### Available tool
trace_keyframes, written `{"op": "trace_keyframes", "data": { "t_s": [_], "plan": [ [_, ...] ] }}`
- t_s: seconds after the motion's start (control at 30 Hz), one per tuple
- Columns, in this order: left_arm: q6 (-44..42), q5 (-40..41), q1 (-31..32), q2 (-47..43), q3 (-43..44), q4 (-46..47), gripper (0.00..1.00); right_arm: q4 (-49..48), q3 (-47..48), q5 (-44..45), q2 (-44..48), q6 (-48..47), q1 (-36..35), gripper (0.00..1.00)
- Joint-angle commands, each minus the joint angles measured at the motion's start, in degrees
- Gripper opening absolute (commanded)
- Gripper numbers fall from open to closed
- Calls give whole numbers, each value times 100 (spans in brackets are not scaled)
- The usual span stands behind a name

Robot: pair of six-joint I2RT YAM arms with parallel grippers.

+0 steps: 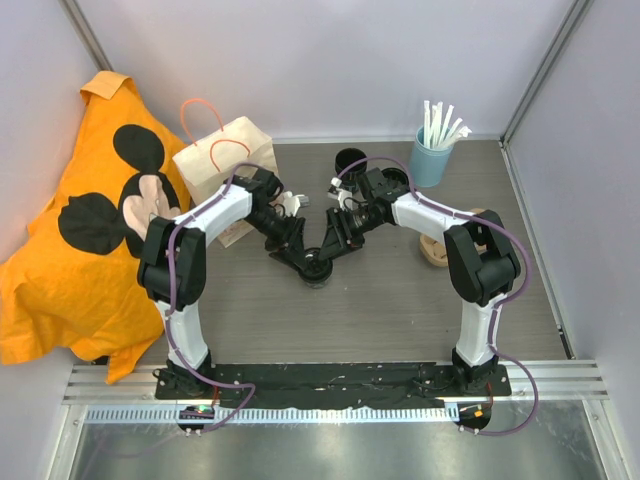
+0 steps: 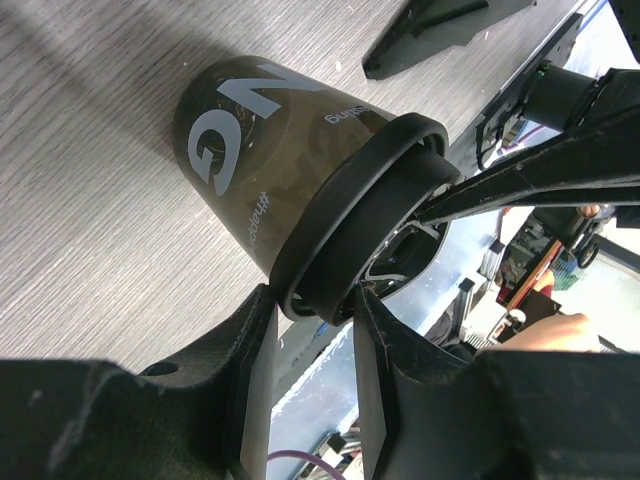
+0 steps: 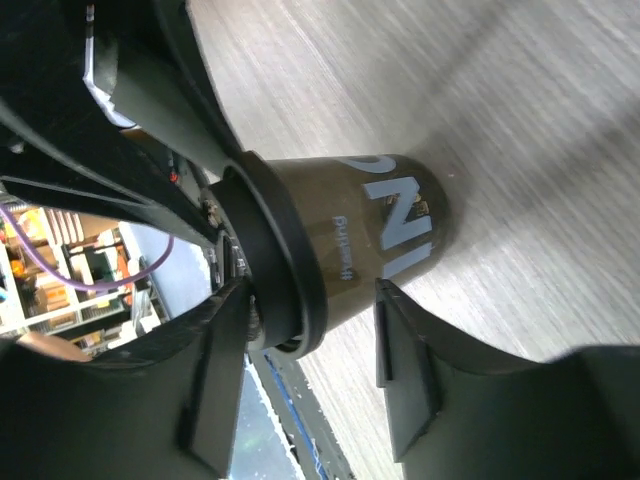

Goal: Pack the takeout coffee

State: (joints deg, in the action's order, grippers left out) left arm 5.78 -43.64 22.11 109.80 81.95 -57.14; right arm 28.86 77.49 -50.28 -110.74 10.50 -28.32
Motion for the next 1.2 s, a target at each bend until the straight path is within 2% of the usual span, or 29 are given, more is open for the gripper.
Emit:
{"op": "trace_keyframes", "data": {
  "t_s": [0.0, 0.2, 0.33, 0.47, 0.6, 0.7, 0.83, 1.17],
  "plan": [
    [-385, 2070, 66, 762, -312, 1127, 21, 401, -94, 370, -238, -338, -227, 52],
    [-358, 2052, 30, 841, -259, 1118, 21, 401, -112, 212, -308, -338, -227, 26],
    [-332, 1930, 22, 807, -250, 1135, 22, 392, -85, 54, -457, -321, -227, 17],
    [-332, 1736, 13, 692, -329, 1197, 30, 410, 37, -69, -572, -400, -218, 16],
    [-350, 1569, 22, 587, -364, 1249, 43, 480, 143, -87, -616, -479, -218, 17],
    [-350, 1323, -5, 569, -364, 1276, 48, 585, 222, -78, -633, -619, -218, 18],
    [-350, 1156, -5, 508, -373, 1329, 49, 664, 301, -157, -668, -681, -218, 20],
    [-350, 1182, -5, 367, -426, 1390, 50, 726, 442, -228, -501, -699, -218, 32]
  ]
}}
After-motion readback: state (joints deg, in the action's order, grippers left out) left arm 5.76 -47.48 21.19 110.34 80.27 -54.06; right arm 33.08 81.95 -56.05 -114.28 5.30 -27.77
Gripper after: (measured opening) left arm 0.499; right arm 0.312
